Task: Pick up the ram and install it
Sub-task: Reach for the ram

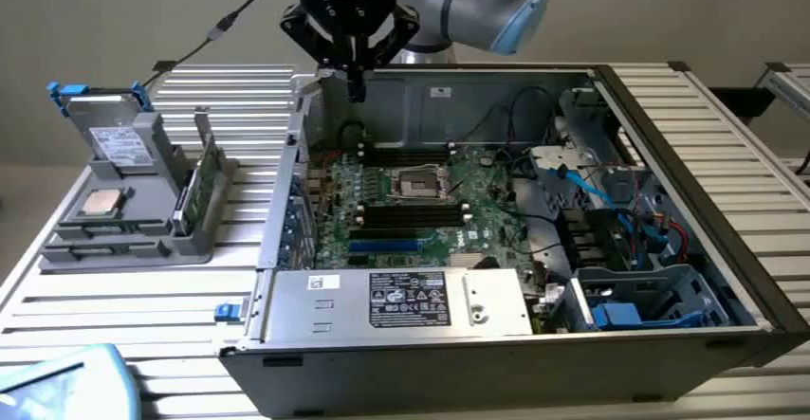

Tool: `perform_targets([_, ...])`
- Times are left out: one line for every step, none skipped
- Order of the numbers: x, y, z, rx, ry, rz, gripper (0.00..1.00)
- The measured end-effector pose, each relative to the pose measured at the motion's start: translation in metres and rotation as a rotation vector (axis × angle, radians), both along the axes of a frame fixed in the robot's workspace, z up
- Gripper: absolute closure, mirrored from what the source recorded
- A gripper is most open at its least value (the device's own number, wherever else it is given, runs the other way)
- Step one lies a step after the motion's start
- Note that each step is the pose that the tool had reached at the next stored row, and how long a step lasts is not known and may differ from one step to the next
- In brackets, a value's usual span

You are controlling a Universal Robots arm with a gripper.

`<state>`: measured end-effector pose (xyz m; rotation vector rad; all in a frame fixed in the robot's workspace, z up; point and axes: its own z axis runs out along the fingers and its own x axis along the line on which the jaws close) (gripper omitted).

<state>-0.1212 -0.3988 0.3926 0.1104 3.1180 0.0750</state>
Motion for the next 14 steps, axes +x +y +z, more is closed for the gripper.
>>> perform_targets([0.000, 0.0000, 0.0000, -0.0001, 0.0000, 0.000, 0.90])
perform_targets([0.000, 0.0000, 0.0000, 0.0000, 0.0000, 0.000, 0.90])
perform_targets([0.000, 0.0000, 0.0000, 0.0000, 0.0000, 0.000, 0.90])
perform_targets([0.000, 0.0000, 0.0000, 0.0000, 0.0000, 0.000, 0.90])
perform_targets([0.000, 0.0000, 0.0000, 0.0000, 0.0000, 0.000, 0.90])
perform_targets([0.000, 0.0000, 0.0000, 0.0000, 0.0000, 0.000, 0.90])
perform_targets([0.000, 0.0000, 0.0000, -0.0001, 0.0000, 0.000, 0.90])
perform_targets([-0.001, 0.0002, 0.0000, -0.0001, 0.0000, 0.000, 0.90])
perform_targets([-0.001, 0.0004, 0.0001, -0.0002, 0.0001, 0.000, 0.90])
perform_targets([-0.003, 0.0010, 0.0001, -0.0001, 0.0002, 0.000, 0.90])
perform_targets([-0.006, 0.0021, 0.0000, 0.0000, 0.0000, 0.000, 0.90])
perform_targets([-0.010, 0.0031, 0.0000, -0.0001, 0.0000, 0.000, 0.90])
perform_targets([-0.014, 0.0043, 0.0000, 0.0000, 0.0000, 0.000, 0.90])
perform_targets([-0.018, 0.0052, 0.0000, -0.0001, 0.0000, 0.000, 0.90])
